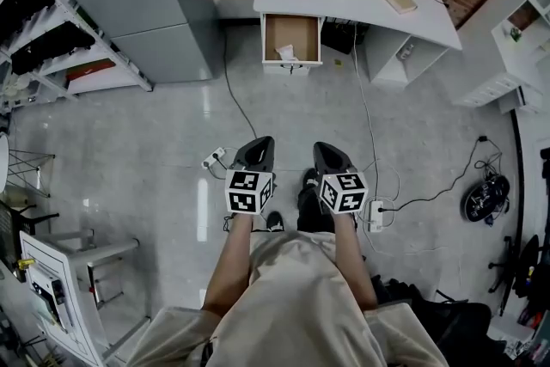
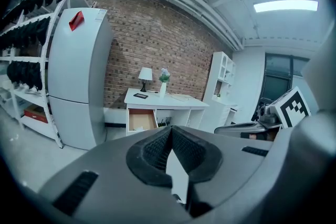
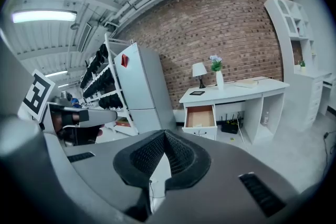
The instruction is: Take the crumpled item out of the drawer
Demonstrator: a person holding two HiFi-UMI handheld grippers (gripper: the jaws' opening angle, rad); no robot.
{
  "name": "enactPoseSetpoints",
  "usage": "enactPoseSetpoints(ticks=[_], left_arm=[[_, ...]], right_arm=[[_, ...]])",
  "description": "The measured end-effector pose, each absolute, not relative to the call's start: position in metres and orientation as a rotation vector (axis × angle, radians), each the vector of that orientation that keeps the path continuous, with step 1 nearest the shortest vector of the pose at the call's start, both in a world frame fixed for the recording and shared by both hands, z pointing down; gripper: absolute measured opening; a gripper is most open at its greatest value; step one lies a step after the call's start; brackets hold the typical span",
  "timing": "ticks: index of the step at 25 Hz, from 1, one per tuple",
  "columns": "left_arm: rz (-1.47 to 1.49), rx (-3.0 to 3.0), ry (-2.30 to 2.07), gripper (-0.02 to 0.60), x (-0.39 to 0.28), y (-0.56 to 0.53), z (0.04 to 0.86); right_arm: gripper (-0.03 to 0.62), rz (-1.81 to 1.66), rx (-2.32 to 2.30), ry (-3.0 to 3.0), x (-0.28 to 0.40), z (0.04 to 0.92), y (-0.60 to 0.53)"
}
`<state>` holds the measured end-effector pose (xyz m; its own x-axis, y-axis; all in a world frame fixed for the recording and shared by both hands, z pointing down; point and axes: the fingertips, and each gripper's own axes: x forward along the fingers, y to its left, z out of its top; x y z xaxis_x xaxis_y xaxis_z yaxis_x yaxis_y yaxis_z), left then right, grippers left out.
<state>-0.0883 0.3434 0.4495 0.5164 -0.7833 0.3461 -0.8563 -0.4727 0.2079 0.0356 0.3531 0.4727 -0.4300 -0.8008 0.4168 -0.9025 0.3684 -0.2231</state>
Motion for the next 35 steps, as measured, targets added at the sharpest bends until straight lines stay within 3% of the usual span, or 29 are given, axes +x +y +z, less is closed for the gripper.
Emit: enactPoseSetpoints(ticks=[35], left_arm=[[0.416, 2.209, -1.58, 0.015, -0.062, 0.022, 0.468]], right_arm=[[0.023, 0.807, 1.156, -2.474, 0.127, 0.518, -0.013]])
